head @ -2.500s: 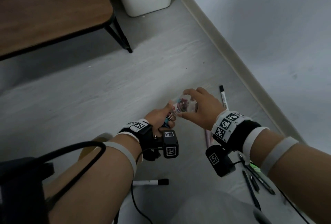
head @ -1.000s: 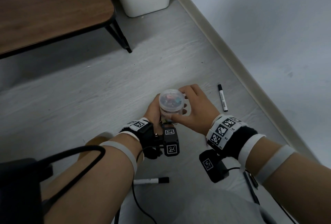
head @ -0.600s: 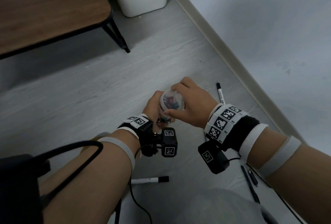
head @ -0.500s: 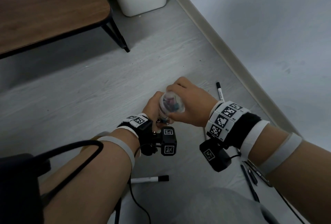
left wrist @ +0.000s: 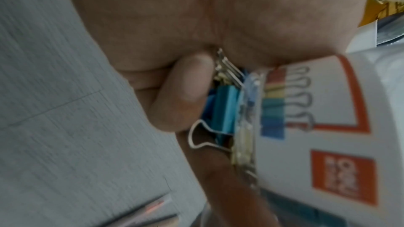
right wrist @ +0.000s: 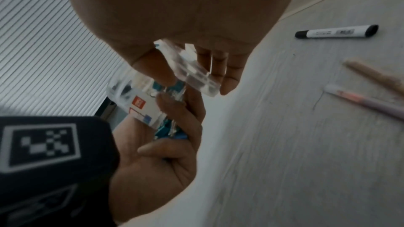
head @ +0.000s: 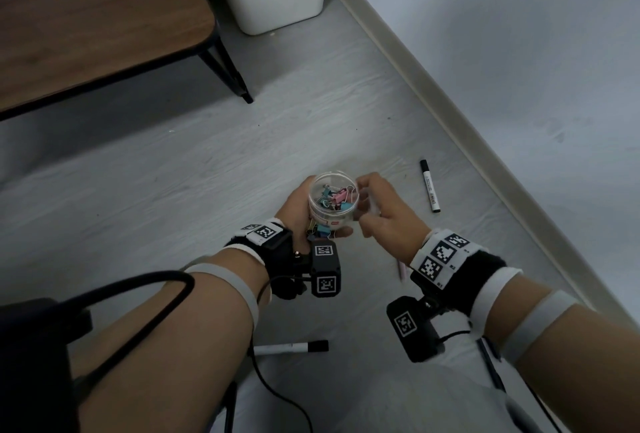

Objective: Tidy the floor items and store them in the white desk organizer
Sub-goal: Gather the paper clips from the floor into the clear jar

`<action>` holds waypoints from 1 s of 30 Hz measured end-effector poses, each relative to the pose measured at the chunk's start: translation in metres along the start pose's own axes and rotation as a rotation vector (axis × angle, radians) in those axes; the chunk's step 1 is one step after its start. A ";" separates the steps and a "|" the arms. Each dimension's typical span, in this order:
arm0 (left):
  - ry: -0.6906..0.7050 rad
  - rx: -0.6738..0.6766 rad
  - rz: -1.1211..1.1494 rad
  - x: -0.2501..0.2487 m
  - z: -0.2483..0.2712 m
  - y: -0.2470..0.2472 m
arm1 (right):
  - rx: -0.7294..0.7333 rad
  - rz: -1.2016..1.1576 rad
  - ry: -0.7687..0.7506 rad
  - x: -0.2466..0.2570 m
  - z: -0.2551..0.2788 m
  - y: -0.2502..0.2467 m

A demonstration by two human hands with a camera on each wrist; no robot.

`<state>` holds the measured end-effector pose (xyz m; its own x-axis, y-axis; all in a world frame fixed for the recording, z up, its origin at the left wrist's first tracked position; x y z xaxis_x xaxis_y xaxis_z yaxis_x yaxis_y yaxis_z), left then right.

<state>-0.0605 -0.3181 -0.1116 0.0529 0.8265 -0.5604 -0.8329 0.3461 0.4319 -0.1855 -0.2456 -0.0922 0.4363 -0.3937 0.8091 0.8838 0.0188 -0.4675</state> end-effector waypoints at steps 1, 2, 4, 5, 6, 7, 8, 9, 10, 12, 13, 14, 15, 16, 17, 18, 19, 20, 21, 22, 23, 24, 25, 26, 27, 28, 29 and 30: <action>-0.001 0.013 -0.005 0.004 -0.003 0.001 | 0.017 -0.018 -0.005 0.001 -0.001 0.003; 0.029 -0.014 -0.028 0.006 -0.004 0.001 | 0.025 -0.037 -0.016 0.002 -0.001 0.005; 0.051 -0.087 0.003 0.007 -0.004 -0.002 | 0.027 -0.023 -0.074 0.005 -0.002 0.006; 0.015 -0.121 0.038 0.008 -0.003 -0.002 | 0.031 0.018 -0.103 0.007 -0.002 0.006; 0.008 -0.144 0.047 0.011 -0.007 -0.005 | 0.030 0.061 -0.131 0.008 -0.003 0.006; 0.039 -0.163 0.013 0.010 -0.010 -0.007 | 0.019 0.095 -0.145 0.010 -0.005 0.005; 0.056 -0.140 -0.030 0.007 -0.011 -0.005 | -0.009 0.111 -0.144 0.010 -0.007 0.005; 0.032 -0.139 -0.053 0.006 -0.010 -0.003 | -0.051 0.111 -0.135 0.011 -0.009 0.005; -0.014 -0.146 -0.030 0.004 -0.010 -0.002 | -0.096 0.094 -0.125 0.010 -0.011 0.003; -0.048 -0.186 -0.017 0.002 -0.017 -0.002 | -0.160 0.028 -0.110 0.011 -0.010 0.000; -0.034 -0.188 -0.055 0.000 -0.020 -0.001 | -0.185 -0.007 -0.112 0.012 -0.009 -0.001; -0.005 -0.206 -0.102 -0.002 -0.021 -0.003 | -0.211 -0.040 -0.124 0.012 -0.007 -0.002; 0.011 -0.222 -0.126 -0.005 -0.021 -0.002 | -0.238 -0.060 -0.139 0.012 -0.004 -0.003; 0.015 -0.234 -0.130 -0.006 -0.022 -0.002 | -0.265 -0.071 -0.155 0.011 -0.003 -0.004; 0.009 -0.246 -0.121 -0.006 -0.023 -0.003 | -0.287 -0.078 -0.159 0.011 -0.001 -0.004; 0.010 -0.240 -0.094 -0.006 -0.023 -0.004 | -0.305 -0.090 -0.153 0.010 0.000 -0.005; 0.013 -0.240 -0.075 -0.006 -0.021 -0.004 | -0.323 -0.100 -0.140 0.008 0.000 -0.006; 0.015 -0.240 -0.049 -0.005 -0.020 -0.007 | -0.342 -0.107 -0.134 0.006 0.000 -0.009; 0.012 -0.236 -0.013 -0.004 -0.021 -0.009 | -0.364 -0.104 -0.131 0.005 0.000 -0.012; 0.012 -0.232 0.035 -0.004 -0.022 -0.013 | -0.386 -0.090 -0.121 0.002 0.000 -0.016; 0.013 -0.231 0.082 -0.006 -0.022 -0.016 | -0.403 -0.065 -0.101 -0.002 -0.001 -0.018; 0.025 -0.225 0.141 -0.009 -0.022 -0.018 | -0.409 -0.024 -0.064 -0.008 -0.002 -0.019; 0.045 -0.209 0.201 -0.015 -0.022 -0.018 | -0.397 0.038 -0.014 -0.013 -0.003 -0.018; 0.068 -0.179 0.257 -0.021 -0.022 -0.017 | -0.368 0.112 0.047 -0.018 -0.003 -0.016; 0.087 -0.146 0.298 -0.028 -0.020 -0.012 | -0.319 0.178 0.104 -0.022 -0.003 -0.011; 0.106 -0.114 0.323 -0.034 -0.019 -0.006 | -0.262 0.218 0.132 -0.022 -0.004 -0.006; 0.127 -0.090 0.325 -0.038 -0.017 0.000 | -0.210 0.229 0.127 -0.020 -0.005 0.000; 0.157 -0.070 0.307 -0.041 -0.016 0.006 | -0.172 0.230 0.105 -0.016 -0.007 0.005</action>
<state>-0.0769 -0.3572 -0.0973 -0.2863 0.8072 -0.5161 -0.8332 0.0562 0.5501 -0.1894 -0.2456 -0.1105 0.5942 -0.4898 0.6380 0.7183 -0.0337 -0.6949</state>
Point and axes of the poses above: each hand's wrist, its own z-axis away from the middle knuckle, its own y-axis out of the palm, x = y × z, the point moved 4 cm from there along -z, towards the middle knuckle, and after that the axes turned 5 degrees about z, right-handed, at the moved point
